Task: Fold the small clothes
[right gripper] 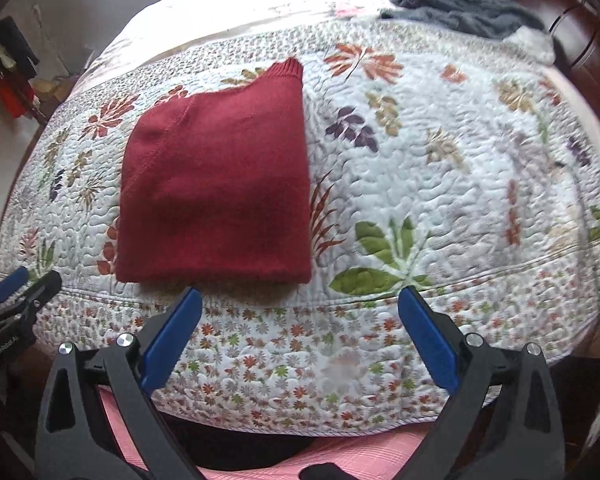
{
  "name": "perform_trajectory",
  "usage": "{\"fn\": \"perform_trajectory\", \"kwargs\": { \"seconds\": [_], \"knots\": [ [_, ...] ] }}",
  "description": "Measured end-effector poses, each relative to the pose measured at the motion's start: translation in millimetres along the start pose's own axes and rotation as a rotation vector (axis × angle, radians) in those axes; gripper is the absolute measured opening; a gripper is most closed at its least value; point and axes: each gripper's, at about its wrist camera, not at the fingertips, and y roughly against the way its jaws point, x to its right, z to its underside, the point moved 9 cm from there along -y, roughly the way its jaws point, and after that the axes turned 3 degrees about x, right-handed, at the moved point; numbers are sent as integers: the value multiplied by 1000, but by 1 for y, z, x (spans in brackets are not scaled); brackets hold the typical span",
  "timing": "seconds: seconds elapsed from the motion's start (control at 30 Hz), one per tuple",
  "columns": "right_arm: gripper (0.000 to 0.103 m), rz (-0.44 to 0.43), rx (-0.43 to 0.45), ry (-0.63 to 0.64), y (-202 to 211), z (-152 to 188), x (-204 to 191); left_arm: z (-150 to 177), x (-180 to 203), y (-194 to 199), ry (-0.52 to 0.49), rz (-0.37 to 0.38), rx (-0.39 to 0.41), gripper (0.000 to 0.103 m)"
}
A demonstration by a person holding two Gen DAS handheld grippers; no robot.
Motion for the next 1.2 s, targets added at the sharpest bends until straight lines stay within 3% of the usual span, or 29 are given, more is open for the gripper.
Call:
{"fn": "perform_trajectory", "kwargs": {
  "seconds": [0.1, 0.7, 1.2],
  "knots": [
    [99, 35, 18, 12, 11, -2, -1, -2, 1, 7, 2, -7, 10, 92],
    [99, 9, 64, 33, 48, -10, -22, -16, 8, 48, -36, -69, 114, 92],
    [99, 2, 49, 16, 39, -20, -18, -24, 18, 35, -60, -92, 90, 92]
  ]
}}
